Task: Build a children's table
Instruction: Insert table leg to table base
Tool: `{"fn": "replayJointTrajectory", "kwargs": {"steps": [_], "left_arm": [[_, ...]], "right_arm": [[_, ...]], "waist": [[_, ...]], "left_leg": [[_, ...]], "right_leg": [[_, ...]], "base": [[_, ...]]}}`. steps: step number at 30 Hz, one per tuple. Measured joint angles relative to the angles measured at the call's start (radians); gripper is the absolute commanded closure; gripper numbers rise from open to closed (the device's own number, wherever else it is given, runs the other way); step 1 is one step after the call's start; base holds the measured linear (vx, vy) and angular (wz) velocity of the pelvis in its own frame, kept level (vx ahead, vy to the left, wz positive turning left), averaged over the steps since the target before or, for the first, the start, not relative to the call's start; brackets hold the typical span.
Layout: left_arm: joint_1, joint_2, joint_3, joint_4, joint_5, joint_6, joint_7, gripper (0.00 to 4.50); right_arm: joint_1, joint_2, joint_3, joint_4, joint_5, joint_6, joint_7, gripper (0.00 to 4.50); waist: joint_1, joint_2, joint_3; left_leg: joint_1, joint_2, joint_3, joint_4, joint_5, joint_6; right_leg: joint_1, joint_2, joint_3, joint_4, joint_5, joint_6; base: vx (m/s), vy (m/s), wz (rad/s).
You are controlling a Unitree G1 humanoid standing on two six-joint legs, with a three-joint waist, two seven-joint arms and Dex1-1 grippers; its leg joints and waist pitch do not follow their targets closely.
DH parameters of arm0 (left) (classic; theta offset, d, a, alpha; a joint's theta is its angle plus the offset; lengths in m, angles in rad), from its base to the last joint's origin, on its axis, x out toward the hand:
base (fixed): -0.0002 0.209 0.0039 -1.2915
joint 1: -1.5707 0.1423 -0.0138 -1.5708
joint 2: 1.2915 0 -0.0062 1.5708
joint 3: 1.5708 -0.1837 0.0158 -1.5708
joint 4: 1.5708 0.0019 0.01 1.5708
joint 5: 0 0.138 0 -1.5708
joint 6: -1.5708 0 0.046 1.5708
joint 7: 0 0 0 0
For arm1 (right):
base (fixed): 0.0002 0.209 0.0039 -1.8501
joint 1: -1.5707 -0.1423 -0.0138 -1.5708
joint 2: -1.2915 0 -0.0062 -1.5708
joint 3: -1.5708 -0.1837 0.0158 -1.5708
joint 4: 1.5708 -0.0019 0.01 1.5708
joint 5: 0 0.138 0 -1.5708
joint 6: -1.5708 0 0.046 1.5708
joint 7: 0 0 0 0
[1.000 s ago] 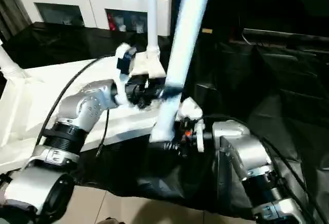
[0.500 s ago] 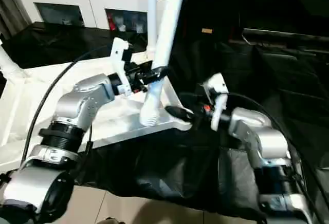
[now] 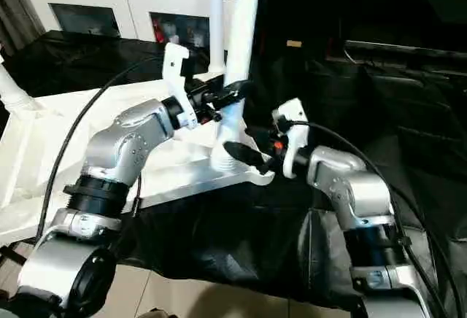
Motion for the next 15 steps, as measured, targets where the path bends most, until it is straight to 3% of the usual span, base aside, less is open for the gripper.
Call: {"fn": "replayJointTrajectory", "kwargs": {"steps": [9,10,14,15], "left_arm": [[0.023,0.016,-0.040,-0.035,-0.044,0.019,-0.140,2.64],[0.024,0.018,-0.044,-0.035,-0.049,0.021,-0.145,2.64],[0.025,0.027,-0.053,-0.049,-0.053,0.023,-0.160,2.64],[0.025,0.028,-0.053,-0.053,-0.053,0.023,-0.161,2.64]], "right_arm": [[-0.001,-0.040,0.028,-0.005,0.016,0.002,0.086,0.59],[-0.001,-0.040,0.028,-0.006,0.017,0.002,0.088,0.85],[-0.003,-0.040,0.031,-0.009,0.025,0.003,0.106,0.97],[-0.005,-0.040,0.031,-0.009,0.028,0.003,0.109,1.26]], "waist": [[0.001,0.000,0.000],[0.000,0.000,0.000],[-0.001,0.000,0.000],[-0.001,0.000,0.000]], "left_leg": [[0.000,0.000,0.000,0.002,0.000,0.000],[0.000,0.000,0.000,0.002,0.000,0.000],[0.000,0.000,0.000,0.002,0.000,0.000],[0.000,0.000,0.000,0.002,0.000,0.000]], "right_leg": [[0.000,0.000,0.000,0.001,0.000,0.000],[0.000,0.000,0.000,0.001,0.000,0.000],[0.000,0.000,0.000,0.002,0.000,0.000],[0.000,0.000,0.000,0.002,0.000,0.000]], "base": [[0.000,0.000,0.00],[0.000,0.000,0.00],[0.000,0.000,0.00],[0.000,0.000,0.00]]}}
